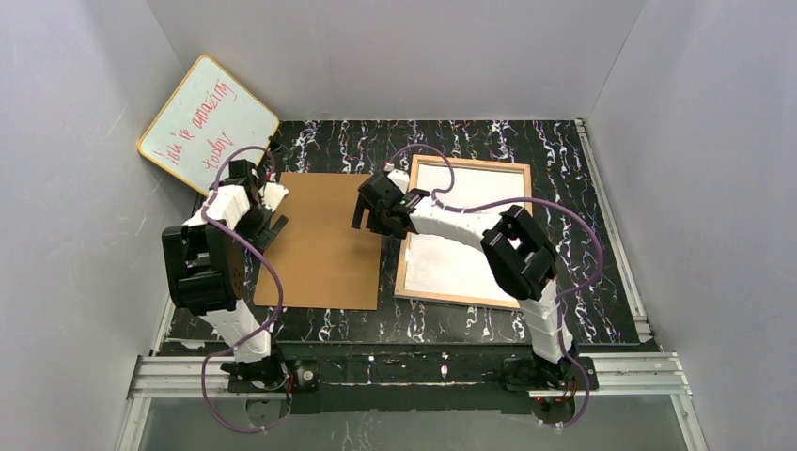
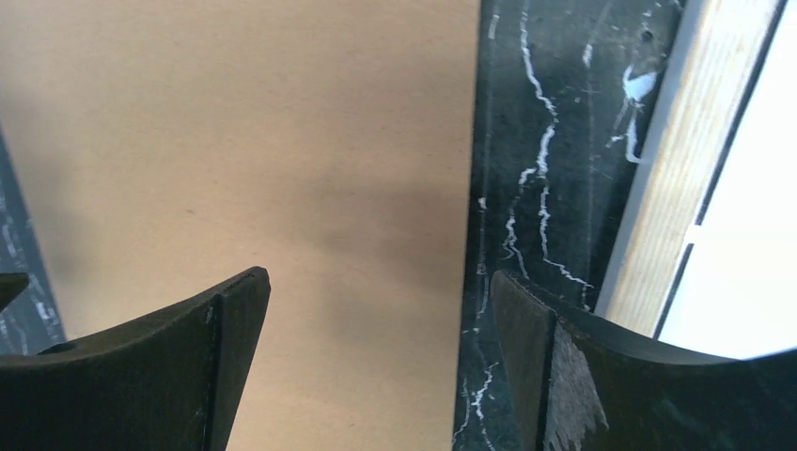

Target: Put the photo into the frame

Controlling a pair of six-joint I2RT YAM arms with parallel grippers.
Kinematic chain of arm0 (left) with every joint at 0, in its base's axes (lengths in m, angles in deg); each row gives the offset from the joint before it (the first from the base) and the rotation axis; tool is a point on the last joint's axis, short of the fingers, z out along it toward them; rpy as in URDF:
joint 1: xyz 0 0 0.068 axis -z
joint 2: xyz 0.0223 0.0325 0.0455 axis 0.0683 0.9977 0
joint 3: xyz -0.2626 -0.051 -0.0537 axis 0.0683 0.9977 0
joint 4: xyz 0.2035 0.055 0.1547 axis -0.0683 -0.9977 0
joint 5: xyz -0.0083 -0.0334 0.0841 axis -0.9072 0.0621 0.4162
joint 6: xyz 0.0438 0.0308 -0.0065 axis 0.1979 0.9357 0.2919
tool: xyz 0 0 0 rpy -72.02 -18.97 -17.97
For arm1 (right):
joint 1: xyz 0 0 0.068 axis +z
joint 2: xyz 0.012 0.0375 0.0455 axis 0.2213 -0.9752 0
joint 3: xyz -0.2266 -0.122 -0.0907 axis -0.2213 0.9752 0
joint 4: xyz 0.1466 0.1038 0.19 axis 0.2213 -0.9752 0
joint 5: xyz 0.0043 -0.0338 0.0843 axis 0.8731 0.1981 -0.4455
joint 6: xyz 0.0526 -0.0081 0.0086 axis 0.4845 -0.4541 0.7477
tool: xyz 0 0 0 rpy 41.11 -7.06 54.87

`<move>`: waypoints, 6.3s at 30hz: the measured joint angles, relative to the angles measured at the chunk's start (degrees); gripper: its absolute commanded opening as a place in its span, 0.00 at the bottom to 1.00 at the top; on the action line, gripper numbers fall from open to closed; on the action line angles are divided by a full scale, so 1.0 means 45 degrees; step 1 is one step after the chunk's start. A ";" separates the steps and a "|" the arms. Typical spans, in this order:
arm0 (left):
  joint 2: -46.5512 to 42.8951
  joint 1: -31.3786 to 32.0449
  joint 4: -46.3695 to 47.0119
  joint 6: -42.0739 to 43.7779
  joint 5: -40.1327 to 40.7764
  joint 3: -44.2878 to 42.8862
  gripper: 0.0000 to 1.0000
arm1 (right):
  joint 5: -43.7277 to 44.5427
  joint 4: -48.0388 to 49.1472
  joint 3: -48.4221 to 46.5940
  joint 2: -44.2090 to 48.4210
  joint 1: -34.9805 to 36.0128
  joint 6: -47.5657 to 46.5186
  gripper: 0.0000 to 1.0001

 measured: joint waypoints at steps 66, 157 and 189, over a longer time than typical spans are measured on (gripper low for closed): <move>0.2035 -0.0369 -0.2477 0.2297 -0.4167 -0.1287 0.19 | -0.4512 1.1948 0.7446 0.2841 -0.1341 0.4410 0.76; -0.8811 0.0000 -0.1287 0.8004 -1.3979 -0.0801 0.00 | -1.0248 0.1977 0.1103 0.8680 -0.4911 -0.0481 0.99; -0.8893 -0.0005 -0.4206 0.5649 -1.6786 -0.3371 0.00 | -1.1443 -0.0908 -0.0471 0.7271 -0.2215 -1.8025 0.80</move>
